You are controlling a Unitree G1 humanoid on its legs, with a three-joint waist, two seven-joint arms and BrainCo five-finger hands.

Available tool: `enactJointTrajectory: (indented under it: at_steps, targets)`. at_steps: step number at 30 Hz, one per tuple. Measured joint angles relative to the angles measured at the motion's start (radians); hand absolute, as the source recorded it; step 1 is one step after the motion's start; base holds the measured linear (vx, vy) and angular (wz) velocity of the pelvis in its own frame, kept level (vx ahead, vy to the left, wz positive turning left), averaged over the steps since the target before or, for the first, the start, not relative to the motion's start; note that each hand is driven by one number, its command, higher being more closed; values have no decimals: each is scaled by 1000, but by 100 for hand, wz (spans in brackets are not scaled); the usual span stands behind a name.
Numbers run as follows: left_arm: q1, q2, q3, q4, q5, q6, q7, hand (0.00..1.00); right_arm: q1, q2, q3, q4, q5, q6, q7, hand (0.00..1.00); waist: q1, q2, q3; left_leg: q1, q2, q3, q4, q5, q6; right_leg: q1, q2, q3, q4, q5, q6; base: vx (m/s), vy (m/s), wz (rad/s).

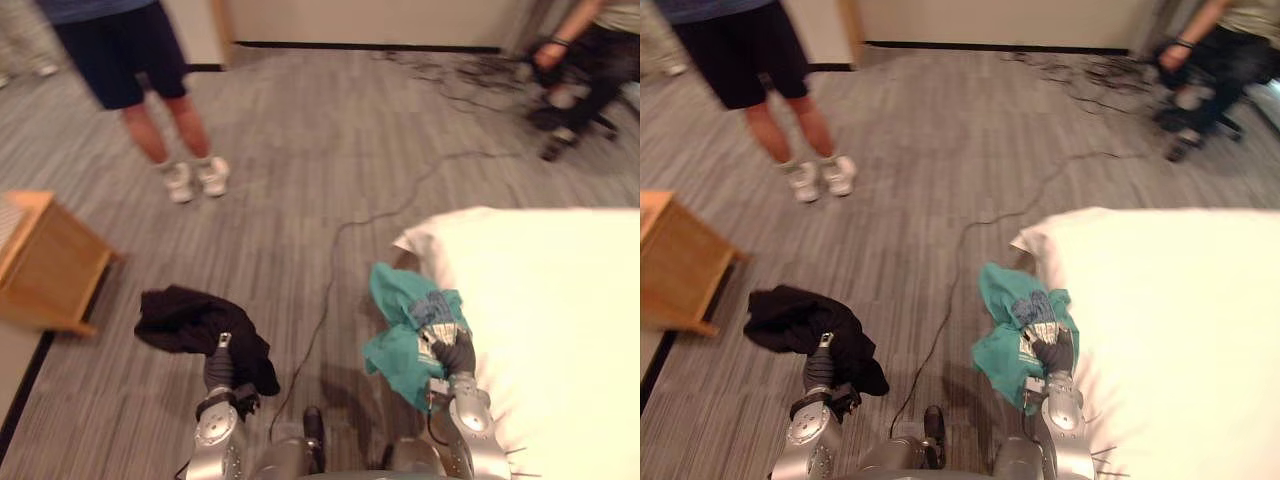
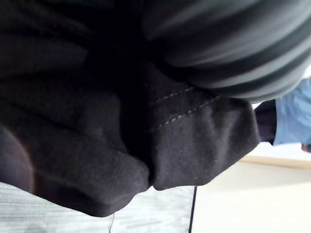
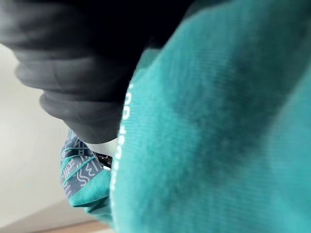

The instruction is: Tidy the bed and pick cloth on bed and put in laundry

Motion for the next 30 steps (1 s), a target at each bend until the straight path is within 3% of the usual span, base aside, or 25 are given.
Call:
enactJointTrajectory:
  at_steps: [1, 2, 3, 4, 5, 13, 20, 22, 23, 24, 25, 26, 27, 29, 30]
  targets:
    - [0, 13, -25, 12, 0, 0, 0, 100, 22, 12, -1, 0, 7, 0, -2, 100, 3, -25, 2, 14, -25, -18, -6, 7, -12, 0, -12, 52, -118, 70, 15, 194, -239, 124]
    - [-3, 20, -42, 25, 2, 1, -1, 100, 36, 17, 3, 15, 8, 1, -4, 100, 4, -50, 13, 39, -48, -30, 0, 3, -19, 2, -38, 56, -121, 185, 4, 256, -256, 112]
    - [3, -8, -50, 46, 7, 3, -1, 100, 29, 17, -10, 27, 10, 4, -13, 100, 11, -25, 8, 31, -26, 1, 7, 9, -33, 20, -34, 30, -148, 194, -7, 233, -181, 64]
    - [7, -19, -53, 46, 9, 3, -1, 100, 27, 22, -16, 25, 14, 3, -18, 100, 13, -17, 9, 30, -16, 18, 5, 7, -36, 28, -26, 24, -168, 199, -13, 140, -68, 21]
    - [-3, -42, -131, 122, 13, 21, -66, 100, 97, 41, -26, 94, 83, 12, 2, 100, 64, -14, -50, 152, 44, 93, -137, 6, -105, 169, 39, 31, -372, 266, -39, 35, -11, 1]
    - [-5, -41, -108, 155, 14, 21, -66, 100, 83, 32, -54, 148, 69, 17, 5, 100, 64, -2, -63, 169, 50, 118, -139, 0, -103, 175, 46, 53, -376, 264, -41, 2, -2, -9]
    - [-7, -30, -3, 292, 19, 40, -68, 100, 35, 12, -104, 340, -32, 93, 8, 100, 63, 14, -83, 203, 75, 129, -117, -31, -131, 207, 69, 59, -369, 243, -64, 20, -47, -7]
    - [-6, -36, 27, 304, 20, 54, -68, 100, 24, -8, -98, 356, -48, 104, 8, 100, 64, 31, -70, 144, 109, 115, 33, -125, -175, 212, 86, 22, -335, 207, -80, 13, -154, 6]
    - [-6, -36, 49, 304, 20, 55, -67, 100, 17, -17, -92, 354, -53, 109, 8, 100, 71, 26, -50, 110, 142, 109, 187, -172, -206, 239, 86, -19, -320, 172, -110, 27, -126, 28]
    - [-18, -26, 55, 310, 20, 58, -67, 100, 6, -20, -92, 354, -55, 114, 7, 100, 64, 29, -25, 35, 175, 115, 383, -177, -218, 262, 92, -37, -328, 161, -120, 17, -78, 31]
    - [-20, -25, 54, 307, 19, 60, -67, 100, 3, -26, -93, 353, -56, 114, 6, 100, 66, 24, -14, -10, 195, 121, 478, -156, -231, 273, 91, -41, -330, 159, -123, -57, -102, 28]
    - [-18, -32, 54, 303, 19, 61, -66, 100, -3, -39, -93, 353, -57, 114, 6, 100, 76, 16, -1, -80, 210, 115, 593, -131, -230, 285, 87, -41, -340, 159, -126, -4, -135, 3]
    - [-20, -44, 39, 300, 21, 66, -64, 100, -26, -60, -92, 351, -57, 115, 5, 100, 87, 30, 8, -155, 217, 109, 653, -152, -203, 293, 73, -46, -364, 159, -129, 43, -102, -4]
    - [-20, -49, 23, 277, 31, 66, -67, 100, -50, -83, -96, 351, -56, 116, 2, 100, 89, 39, 15, -201, 210, 123, 591, -168, -184, 296, 55, -47, -395, 159, -128, 192, 29, 0]
    - [-21, -49, 24, 254, 50, 66, -67, 100, -66, -90, -99, 351, -56, 117, 2, 100, 91, 37, 17, -212, 195, 144, 450, -163, -187, 296, 39, -49, -409, 157, -126, 263, 77, 7]
